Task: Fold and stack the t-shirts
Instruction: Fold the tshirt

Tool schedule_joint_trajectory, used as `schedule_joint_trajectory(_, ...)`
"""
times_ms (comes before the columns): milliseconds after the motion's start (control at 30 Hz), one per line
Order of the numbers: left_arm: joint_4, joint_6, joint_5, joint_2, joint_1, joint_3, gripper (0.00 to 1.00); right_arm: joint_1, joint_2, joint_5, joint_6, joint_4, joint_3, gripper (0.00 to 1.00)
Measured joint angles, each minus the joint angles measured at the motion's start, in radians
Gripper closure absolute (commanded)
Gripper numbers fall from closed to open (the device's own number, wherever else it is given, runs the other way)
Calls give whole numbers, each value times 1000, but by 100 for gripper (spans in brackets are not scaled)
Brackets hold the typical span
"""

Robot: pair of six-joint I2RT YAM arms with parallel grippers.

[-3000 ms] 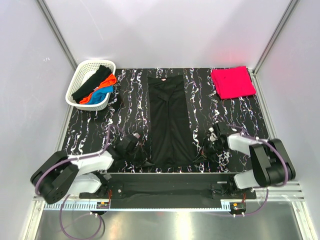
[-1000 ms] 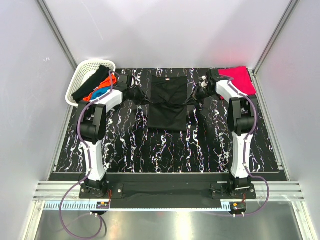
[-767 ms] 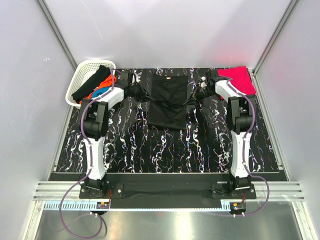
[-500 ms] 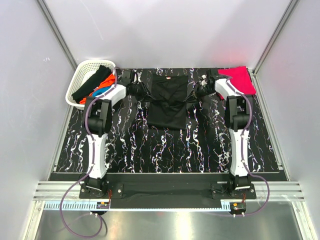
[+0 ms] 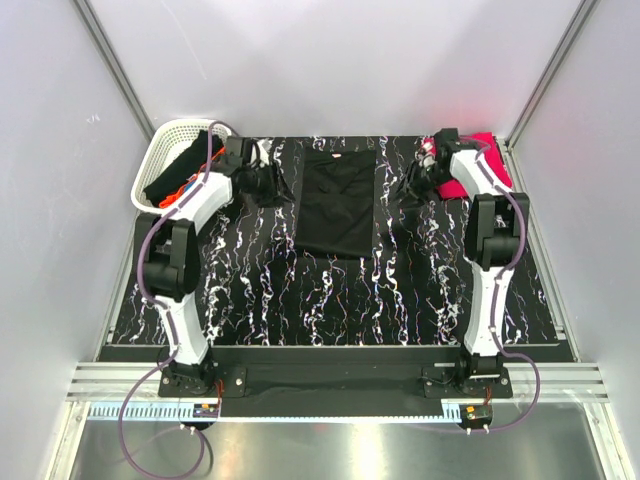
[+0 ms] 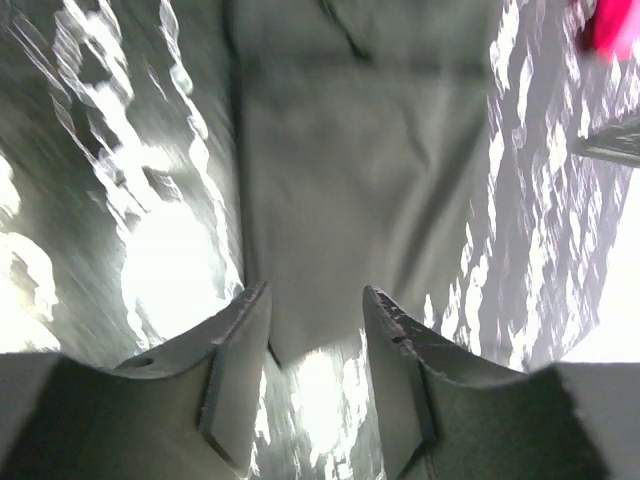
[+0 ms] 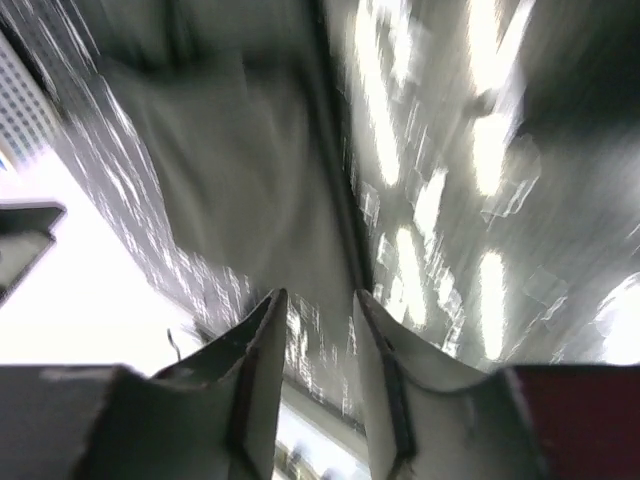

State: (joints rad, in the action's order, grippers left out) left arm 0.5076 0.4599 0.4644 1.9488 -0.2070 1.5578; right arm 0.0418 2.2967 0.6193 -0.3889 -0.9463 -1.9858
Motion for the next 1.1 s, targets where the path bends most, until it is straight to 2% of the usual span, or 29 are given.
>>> schedule_joint_trajectory(133,-104,3,92,-76,-32,-188,60,93,-154,46,-34,113,283,76)
schedule_joint_trajectory(267,-179,24,143,-76,-90,-274,63,208,-184,100,-91,235,403,94)
schedule_joint_trajectory(333,-214,38,166,-73,-117,-287,65,261,-181,117,-121,271,430,96)
schedule_joint_trajectory(433,-253,43,180,-61,-125,-289,66,298,-170,150,-157,319,430,98)
schedule_joint_trajectory(600,-259,39,177,-7,-114,-289,67,291,-135,168,-193,372,430,98)
schedule_joint_trajectory(800,-256,11,195,85,-108,-315,69,281,-130,151,-178,396,529,99)
schedule_joint_trajectory(967,-272,0,198,83,-108,-325,69,275,-120,144,-147,404,605,100)
schedule_joint_trajectory(1100,-328,2,203,43,-111,-401,70,269,-143,172,-127,462,666,99)
